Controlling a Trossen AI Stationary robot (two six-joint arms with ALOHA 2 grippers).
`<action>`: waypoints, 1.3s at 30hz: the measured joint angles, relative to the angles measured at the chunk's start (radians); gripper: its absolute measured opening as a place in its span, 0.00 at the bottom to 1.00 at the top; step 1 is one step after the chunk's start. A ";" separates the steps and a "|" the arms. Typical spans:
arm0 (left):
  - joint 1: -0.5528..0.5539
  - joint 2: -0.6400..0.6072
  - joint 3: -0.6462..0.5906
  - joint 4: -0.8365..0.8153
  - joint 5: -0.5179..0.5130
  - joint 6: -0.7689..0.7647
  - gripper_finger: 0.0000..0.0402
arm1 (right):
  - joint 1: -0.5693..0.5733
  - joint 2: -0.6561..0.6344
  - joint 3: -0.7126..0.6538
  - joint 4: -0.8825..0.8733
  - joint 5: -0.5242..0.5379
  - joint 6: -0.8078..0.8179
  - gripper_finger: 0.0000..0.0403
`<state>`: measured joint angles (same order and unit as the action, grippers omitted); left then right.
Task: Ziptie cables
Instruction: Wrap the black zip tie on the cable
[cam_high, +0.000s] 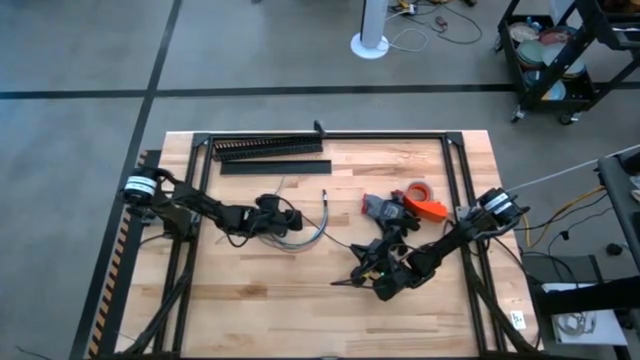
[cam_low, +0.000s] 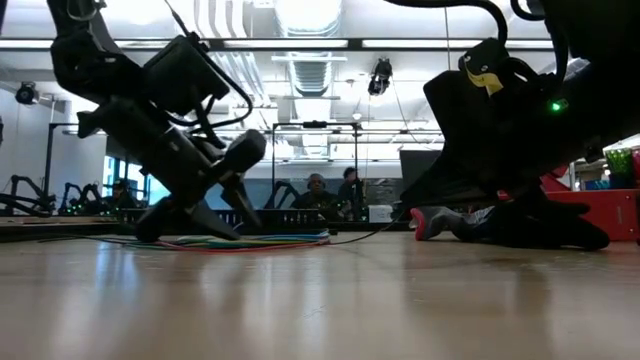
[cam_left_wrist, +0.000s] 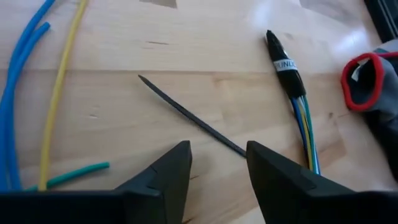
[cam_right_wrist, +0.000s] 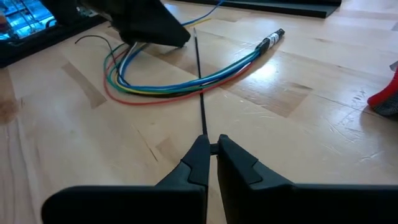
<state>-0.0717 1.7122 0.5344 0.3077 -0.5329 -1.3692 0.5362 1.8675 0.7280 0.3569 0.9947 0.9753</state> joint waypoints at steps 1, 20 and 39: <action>-0.001 0.007 0.010 -0.002 -0.005 0.000 0.37 | 0.000 0.000 0.000 0.000 0.000 -0.006 0.00; 0.041 -0.003 0.219 -0.207 0.063 -0.049 0.32 | -0.002 0.000 0.000 0.000 0.000 -0.007 0.00; 0.065 -0.063 0.163 -0.443 -0.035 -0.437 0.26 | 0.002 0.000 0.000 0.000 -0.008 -0.025 0.00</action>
<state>-0.0066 1.6488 0.6975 -0.1354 -0.5680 -1.8060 0.5381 1.8675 0.7284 0.3567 0.9871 0.9501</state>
